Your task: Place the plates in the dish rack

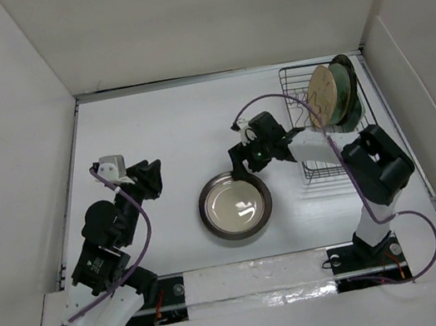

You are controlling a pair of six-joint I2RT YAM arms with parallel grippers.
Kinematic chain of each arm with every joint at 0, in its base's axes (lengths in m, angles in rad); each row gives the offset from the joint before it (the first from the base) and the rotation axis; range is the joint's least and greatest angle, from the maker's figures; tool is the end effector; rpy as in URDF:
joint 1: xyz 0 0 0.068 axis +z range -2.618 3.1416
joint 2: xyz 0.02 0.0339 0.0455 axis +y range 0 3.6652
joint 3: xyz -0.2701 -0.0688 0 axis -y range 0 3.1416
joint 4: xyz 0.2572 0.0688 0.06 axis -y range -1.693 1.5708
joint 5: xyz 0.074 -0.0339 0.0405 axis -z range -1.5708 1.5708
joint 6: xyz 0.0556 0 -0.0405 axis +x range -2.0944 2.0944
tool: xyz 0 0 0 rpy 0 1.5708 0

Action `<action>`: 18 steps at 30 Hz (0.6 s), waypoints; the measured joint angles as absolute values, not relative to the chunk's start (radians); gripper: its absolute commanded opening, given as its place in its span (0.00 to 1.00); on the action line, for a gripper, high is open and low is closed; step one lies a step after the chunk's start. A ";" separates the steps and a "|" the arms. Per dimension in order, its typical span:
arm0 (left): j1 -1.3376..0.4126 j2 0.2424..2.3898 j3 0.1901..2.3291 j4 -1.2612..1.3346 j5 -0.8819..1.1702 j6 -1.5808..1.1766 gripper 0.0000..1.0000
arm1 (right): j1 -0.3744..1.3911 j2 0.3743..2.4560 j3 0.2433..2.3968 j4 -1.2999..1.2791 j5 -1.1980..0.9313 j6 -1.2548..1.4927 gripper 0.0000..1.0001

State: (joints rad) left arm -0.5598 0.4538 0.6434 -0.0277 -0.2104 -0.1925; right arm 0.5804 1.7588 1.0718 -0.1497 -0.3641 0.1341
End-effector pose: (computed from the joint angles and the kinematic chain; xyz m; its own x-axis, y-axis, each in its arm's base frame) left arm 0.1292 -0.0673 0.3600 0.0681 -0.2635 -0.9623 0.3644 0.9044 -0.2219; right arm 0.3168 0.2314 0.1686 -0.7105 -0.3165 -0.6286 -0.6225 0.6992 0.3516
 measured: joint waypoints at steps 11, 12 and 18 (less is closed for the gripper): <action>-0.560 0.448 0.643 -0.028 -0.206 -0.192 0.33 | 0.554 1.771 0.965 -0.062 -0.456 0.178 0.65; -0.560 0.447 0.643 -0.028 -0.206 -0.192 0.33 | 0.553 1.772 0.957 -0.047 -0.476 0.186 0.62; -0.560 0.442 0.643 -0.028 -0.206 -0.192 0.34 | 0.559 1.790 0.926 0.002 -0.572 0.229 0.45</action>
